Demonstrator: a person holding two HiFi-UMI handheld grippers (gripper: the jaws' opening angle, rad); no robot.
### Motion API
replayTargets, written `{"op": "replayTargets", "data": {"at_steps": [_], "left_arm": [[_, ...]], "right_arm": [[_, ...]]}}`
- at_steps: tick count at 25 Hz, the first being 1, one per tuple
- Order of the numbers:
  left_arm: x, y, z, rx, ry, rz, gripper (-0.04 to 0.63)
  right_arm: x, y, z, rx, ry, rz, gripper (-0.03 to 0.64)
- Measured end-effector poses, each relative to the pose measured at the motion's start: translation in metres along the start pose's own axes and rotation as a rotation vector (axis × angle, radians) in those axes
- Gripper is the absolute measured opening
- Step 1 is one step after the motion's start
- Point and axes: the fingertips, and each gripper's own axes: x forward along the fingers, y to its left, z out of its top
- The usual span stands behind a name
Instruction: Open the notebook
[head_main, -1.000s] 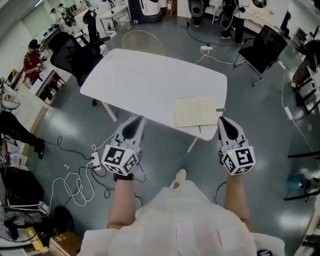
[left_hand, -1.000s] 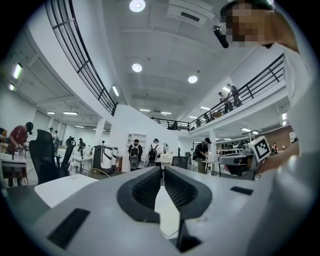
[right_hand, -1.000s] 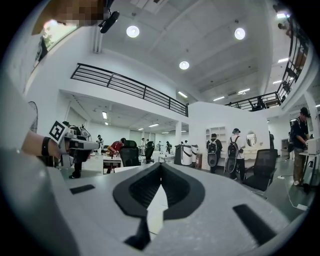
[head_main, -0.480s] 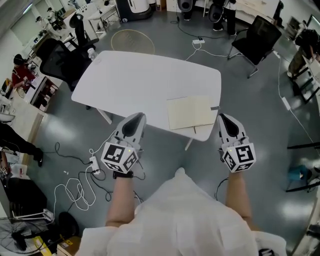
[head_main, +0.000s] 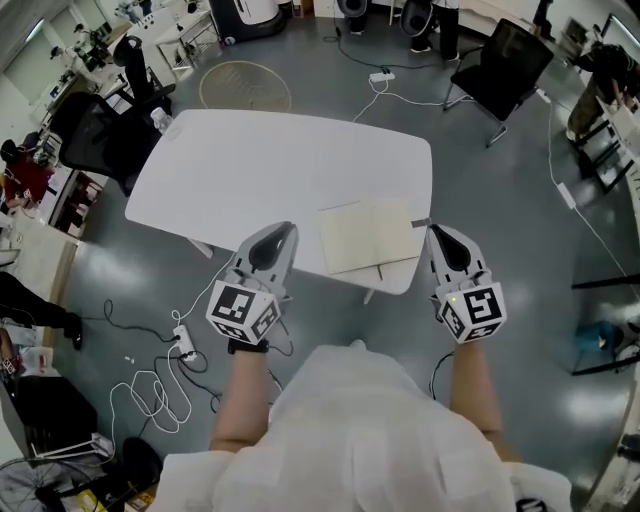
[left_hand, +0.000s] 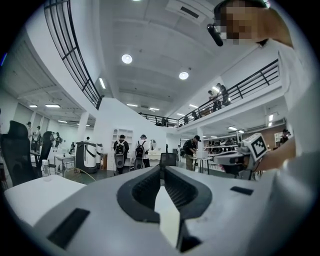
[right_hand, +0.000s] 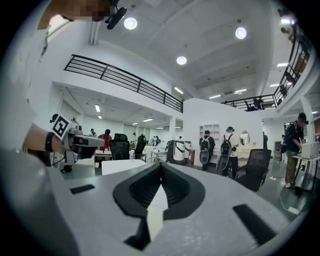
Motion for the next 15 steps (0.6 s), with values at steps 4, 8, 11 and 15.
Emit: {"op": "replayTargets", "data": {"at_steps": [4, 8, 11, 15], "left_arm": [[0.022, 0.004, -0.007, 0.0, 0.01, -0.037, 0.026], [0.042, 0.011, -0.017, 0.002, 0.021, -0.071, 0.026], [0.054, 0.02, -0.022, -0.003, 0.034, -0.092, 0.026], [0.07, 0.035, -0.027, -0.011, 0.048, -0.119, 0.026]], "right_arm": [[0.013, -0.008, -0.009, 0.006, 0.013, -0.015, 0.005], [0.025, -0.014, -0.019, 0.012, 0.032, -0.034, 0.005], [0.034, -0.017, -0.023, 0.02, 0.044, -0.05, 0.015], [0.049, -0.021, -0.025, 0.021, 0.058, -0.071, 0.015]]}}
